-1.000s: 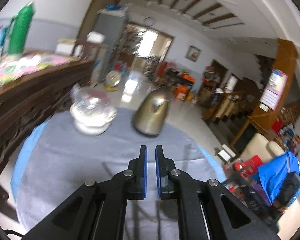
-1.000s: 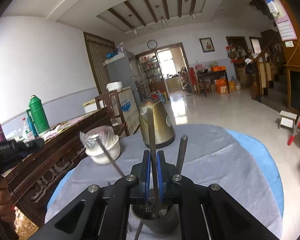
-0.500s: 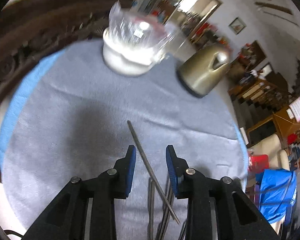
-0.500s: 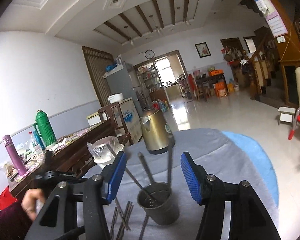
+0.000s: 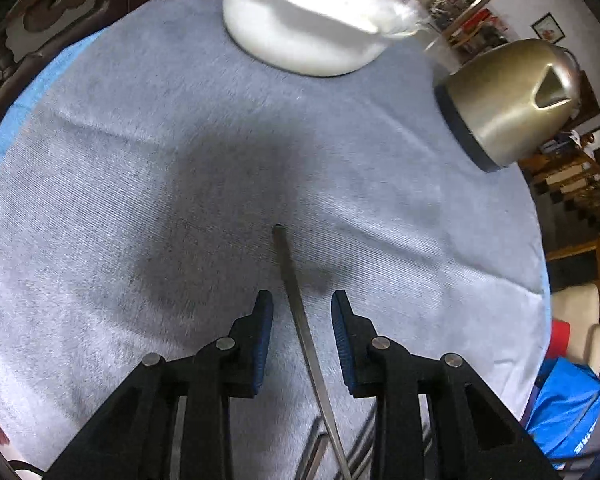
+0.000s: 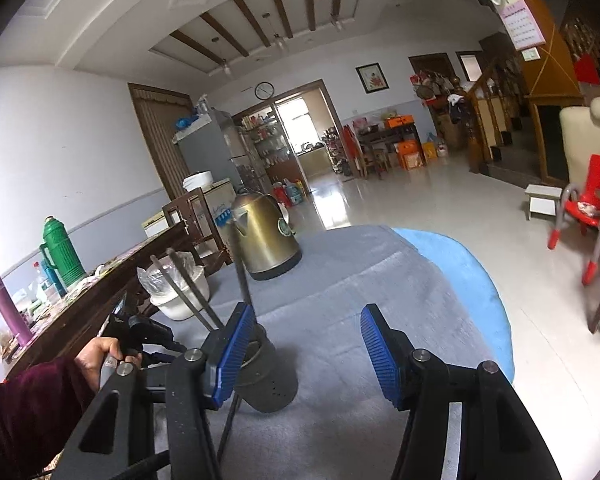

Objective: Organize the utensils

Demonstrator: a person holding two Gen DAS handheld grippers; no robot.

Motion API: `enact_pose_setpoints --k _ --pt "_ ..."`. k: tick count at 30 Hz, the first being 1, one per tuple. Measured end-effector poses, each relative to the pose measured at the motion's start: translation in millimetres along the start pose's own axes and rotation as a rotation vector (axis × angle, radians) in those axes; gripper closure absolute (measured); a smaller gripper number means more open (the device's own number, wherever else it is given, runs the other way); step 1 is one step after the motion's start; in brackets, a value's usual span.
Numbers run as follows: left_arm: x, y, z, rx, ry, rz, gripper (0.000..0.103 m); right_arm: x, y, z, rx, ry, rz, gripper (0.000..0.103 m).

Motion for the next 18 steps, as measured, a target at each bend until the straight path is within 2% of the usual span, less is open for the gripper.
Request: enact_pose_setpoints --k 2,4,5,9,11,18 --pt "-0.6 0.3 -2.7 -0.024 -0.026 -0.013 0.080 -3.2 0.4 -2.3 0.004 0.005 -0.005 0.042" --pt "-1.2 0.4 -4.2 -0.035 -0.044 -0.028 0.092 -5.1 2.1 -5.8 0.009 0.009 -0.012 0.043" --pt "-0.4 0.6 -4.9 -0.041 -0.051 -0.031 0.094 -6.0 2.1 -6.7 0.011 0.010 -0.015 0.043" --pt "1.5 3.9 -3.1 -0.065 -0.043 -0.033 0.097 -7.6 3.1 -6.1 0.010 0.020 -0.015 0.043" --pt "3.9 8.1 2.4 -0.078 -0.013 -0.021 0.098 -6.3 3.3 -5.8 0.008 0.025 -0.013 0.043" --pt "0.5 33.9 60.4 -0.181 0.104 -0.036 0.098 -0.1 8.5 0.5 0.002 0.024 -0.004 0.044"
Point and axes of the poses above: each gripper's, at about its wrist camera, not at the fingertips, and z roughly against the way its jaws point, x to its left, y to its underside, the point moved 1 cm from there along -z, roughly the way its jaws point, and after that the axes turned 6 degrees about -z, right-handed, at the moved point
